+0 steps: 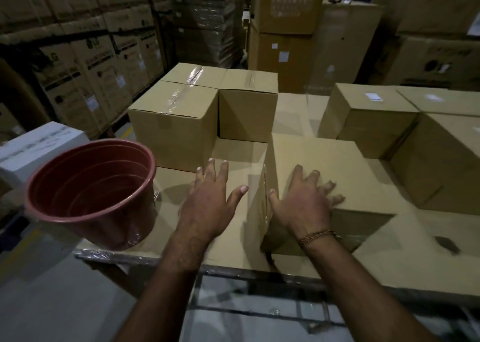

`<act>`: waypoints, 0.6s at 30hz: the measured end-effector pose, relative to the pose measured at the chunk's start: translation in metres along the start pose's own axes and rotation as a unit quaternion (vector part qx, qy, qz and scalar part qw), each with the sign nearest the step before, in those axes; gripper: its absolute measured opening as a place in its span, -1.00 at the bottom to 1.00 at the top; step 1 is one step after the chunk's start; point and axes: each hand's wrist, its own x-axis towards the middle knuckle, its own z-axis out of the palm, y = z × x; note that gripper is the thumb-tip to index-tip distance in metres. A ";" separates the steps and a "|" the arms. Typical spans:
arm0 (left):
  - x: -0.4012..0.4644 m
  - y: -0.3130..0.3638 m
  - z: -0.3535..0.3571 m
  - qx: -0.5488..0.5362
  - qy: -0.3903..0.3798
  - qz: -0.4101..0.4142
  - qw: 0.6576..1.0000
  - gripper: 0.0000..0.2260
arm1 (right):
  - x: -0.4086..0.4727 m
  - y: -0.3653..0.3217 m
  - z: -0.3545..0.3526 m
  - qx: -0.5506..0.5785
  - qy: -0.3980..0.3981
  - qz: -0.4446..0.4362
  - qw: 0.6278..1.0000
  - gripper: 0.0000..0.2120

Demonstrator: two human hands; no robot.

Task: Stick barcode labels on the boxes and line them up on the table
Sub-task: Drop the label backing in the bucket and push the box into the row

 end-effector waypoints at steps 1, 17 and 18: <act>0.001 0.004 0.004 0.000 -0.005 -0.002 1.000 -0.26 | 0.001 0.004 -0.003 0.002 -0.002 -0.003 1.000 -0.13; 0.053 0.094 0.089 -0.180 -0.184 -0.046 0.965 -0.33 | 0.026 0.123 -0.064 0.249 0.081 -0.007 0.965 -0.61; 0.053 0.100 0.093 -0.215 -0.192 -0.062 0.956 -0.33 | 0.024 0.125 -0.067 0.258 0.079 -0.012 0.963 -0.61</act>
